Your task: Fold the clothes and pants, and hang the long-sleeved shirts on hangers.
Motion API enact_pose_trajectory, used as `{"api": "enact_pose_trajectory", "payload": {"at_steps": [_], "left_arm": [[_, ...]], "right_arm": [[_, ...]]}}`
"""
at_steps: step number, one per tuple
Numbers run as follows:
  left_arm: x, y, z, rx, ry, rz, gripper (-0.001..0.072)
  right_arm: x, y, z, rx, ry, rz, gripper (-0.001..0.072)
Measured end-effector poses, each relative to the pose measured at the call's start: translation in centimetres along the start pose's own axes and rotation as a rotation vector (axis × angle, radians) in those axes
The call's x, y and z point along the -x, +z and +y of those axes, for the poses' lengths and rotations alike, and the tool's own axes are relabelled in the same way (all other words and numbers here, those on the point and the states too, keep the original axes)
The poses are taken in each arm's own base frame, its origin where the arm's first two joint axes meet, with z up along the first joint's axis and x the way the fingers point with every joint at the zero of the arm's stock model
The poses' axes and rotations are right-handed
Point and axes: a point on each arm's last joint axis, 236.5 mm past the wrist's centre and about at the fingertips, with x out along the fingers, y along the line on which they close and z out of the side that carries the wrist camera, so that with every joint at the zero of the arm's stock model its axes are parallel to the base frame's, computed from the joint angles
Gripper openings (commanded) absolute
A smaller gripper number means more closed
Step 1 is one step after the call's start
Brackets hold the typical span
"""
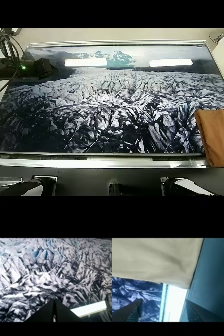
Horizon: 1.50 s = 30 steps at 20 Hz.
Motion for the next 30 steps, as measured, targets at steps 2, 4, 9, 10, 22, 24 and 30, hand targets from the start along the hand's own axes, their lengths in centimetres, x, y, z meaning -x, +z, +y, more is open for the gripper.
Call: {"api": "enact_pose_trajectory", "payload": {"at_steps": [2,4,9,10,22,24,30], "left_arm": [[0.0,0.0,0.0,0.000,0.000,0.000,0.0031],[0.0,0.0,0.0,0.000,0.000,0.000,0.0031],[-0.1,0.0,0.1,0.001,0.001,0.003,0.0031],[-0.1,0.0,0.1,0.001,0.001,0.003,0.0031],[-0.2,0.0,0.1,0.000,0.000,0.001,0.0031],[-0.2,0.0,0.3,-0.059,0.008,0.001,0.0030],[-1.0,-4.6,7.9,-0.147,0.290,0.236,0.0029]], "right_arm": [[0.0,0.5,0.2,-0.049,0.008,-0.019,0.0624],[0.0,0.3,0.7,-0.143,0.033,-0.011,0.0624],[0.6,-1.3,9.8,-0.053,0.269,0.006,0.0624],[0.5,-2.5,12.8,0.030,0.311,0.006,0.0624],[-10.5,-36.7,26.8,1.196,0.023,0.132,0.0624],[-11.9,-36.4,25.4,1.308,-0.126,0.080,0.0624],[-11.3,-33.4,24.7,1.392,-0.336,-0.054,0.0624]]}}
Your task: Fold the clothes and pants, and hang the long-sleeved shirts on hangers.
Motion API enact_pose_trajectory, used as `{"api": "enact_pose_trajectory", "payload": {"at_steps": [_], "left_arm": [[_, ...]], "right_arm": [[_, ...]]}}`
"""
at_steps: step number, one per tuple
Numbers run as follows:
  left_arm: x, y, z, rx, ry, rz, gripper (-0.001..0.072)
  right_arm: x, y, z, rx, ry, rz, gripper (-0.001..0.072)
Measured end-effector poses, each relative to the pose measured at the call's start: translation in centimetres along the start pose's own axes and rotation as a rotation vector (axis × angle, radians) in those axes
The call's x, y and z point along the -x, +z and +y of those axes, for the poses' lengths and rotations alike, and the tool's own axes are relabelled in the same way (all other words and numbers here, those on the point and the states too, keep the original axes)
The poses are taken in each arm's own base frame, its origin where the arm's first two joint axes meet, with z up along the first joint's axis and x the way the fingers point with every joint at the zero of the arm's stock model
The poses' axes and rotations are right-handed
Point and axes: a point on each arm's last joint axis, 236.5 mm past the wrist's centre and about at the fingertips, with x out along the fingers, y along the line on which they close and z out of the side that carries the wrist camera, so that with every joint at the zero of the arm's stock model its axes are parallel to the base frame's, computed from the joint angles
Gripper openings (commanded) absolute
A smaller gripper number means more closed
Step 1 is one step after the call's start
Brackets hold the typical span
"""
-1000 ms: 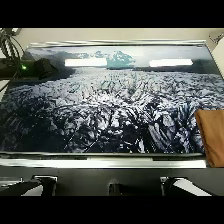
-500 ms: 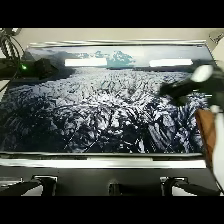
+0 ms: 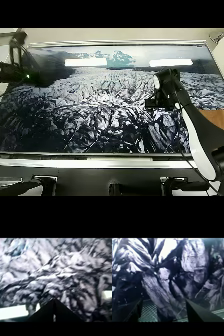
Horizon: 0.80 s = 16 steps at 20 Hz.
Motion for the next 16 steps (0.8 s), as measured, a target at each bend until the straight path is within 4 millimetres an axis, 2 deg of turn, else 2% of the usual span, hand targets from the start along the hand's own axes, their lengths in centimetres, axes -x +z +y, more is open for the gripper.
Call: {"api": "enact_pose_trajectory", "payload": {"at_steps": [2,6,16], "left_arm": [[-1.2,-2.0,2.8,0.006,0.114,0.102,0.0029],[-2.6,-3.3,5.5,0.012,0.228,0.182,0.0031],[-3.0,-3.7,6.8,0.011,0.283,0.208,0.0031]], "right_arm": [[0.1,0.1,-0.4,-0.018,-0.022,-0.005,0.0624],[0.2,0.5,-0.5,-0.087,-0.032,-0.022,0.0624],[0.2,-0.3,-0.8,-0.127,-0.047,0.012,0.0624]]}}
